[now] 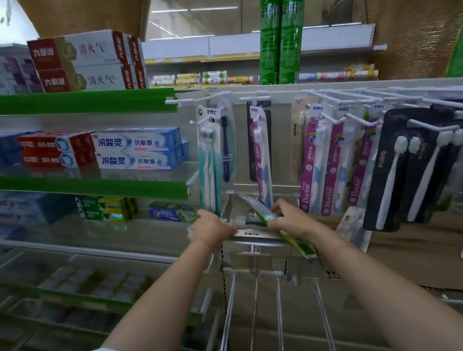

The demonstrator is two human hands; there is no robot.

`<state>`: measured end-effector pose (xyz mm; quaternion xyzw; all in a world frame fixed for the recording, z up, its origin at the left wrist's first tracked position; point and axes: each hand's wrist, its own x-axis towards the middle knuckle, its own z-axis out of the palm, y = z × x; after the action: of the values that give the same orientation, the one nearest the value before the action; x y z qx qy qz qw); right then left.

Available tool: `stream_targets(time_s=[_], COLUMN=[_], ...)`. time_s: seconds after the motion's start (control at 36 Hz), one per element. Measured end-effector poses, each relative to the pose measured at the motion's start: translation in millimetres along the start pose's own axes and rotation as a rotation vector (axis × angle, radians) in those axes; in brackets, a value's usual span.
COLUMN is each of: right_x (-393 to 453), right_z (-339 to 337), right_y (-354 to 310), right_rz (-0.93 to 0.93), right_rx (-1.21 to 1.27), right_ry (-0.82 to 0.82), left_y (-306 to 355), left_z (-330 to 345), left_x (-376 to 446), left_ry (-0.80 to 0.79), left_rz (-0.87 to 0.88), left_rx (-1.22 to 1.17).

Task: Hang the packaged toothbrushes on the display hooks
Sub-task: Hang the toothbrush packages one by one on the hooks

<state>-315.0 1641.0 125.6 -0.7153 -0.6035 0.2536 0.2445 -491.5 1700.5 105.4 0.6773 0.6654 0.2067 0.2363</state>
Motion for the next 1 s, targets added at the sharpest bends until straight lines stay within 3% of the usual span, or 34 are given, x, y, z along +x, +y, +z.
stream_targets(time_s=[0.11,0.22,0.33,0.5,0.69,0.89,1.0], right_x=[0,1,3,7,3,-11,-16], right_z=[4,7,6,0,-1,4,4], right_y=[1,1,-2,-4,-6,-10,-15], right_rz=[0.02,0.07,0.143,0.224,0.239,0.169,0.113], right_rx=[-0.019,0.024,0.085,0.273,0.422,0.284,0.284], right_ry=[0.101,0.183,0.271,0.325,0.177,-0.074,-0.119], left_y=[1,3,-5,-15,-15,-10,-6], left_z=[-1,-8,-16,-30,-40,-47,-51], left_x=[2,4,3,1,-3,-2,-7], left_ry=[-0.032,-0.217,-0.332,-0.316,-0.129,0.042,-0.069], left_rz=[-0.076,-0.154,-0.234,-0.279,-0.174,-0.188,-0.135], left_rx=[-0.211,-0.585,-0.716,-0.982,-1.372,-1.316,-1.237])
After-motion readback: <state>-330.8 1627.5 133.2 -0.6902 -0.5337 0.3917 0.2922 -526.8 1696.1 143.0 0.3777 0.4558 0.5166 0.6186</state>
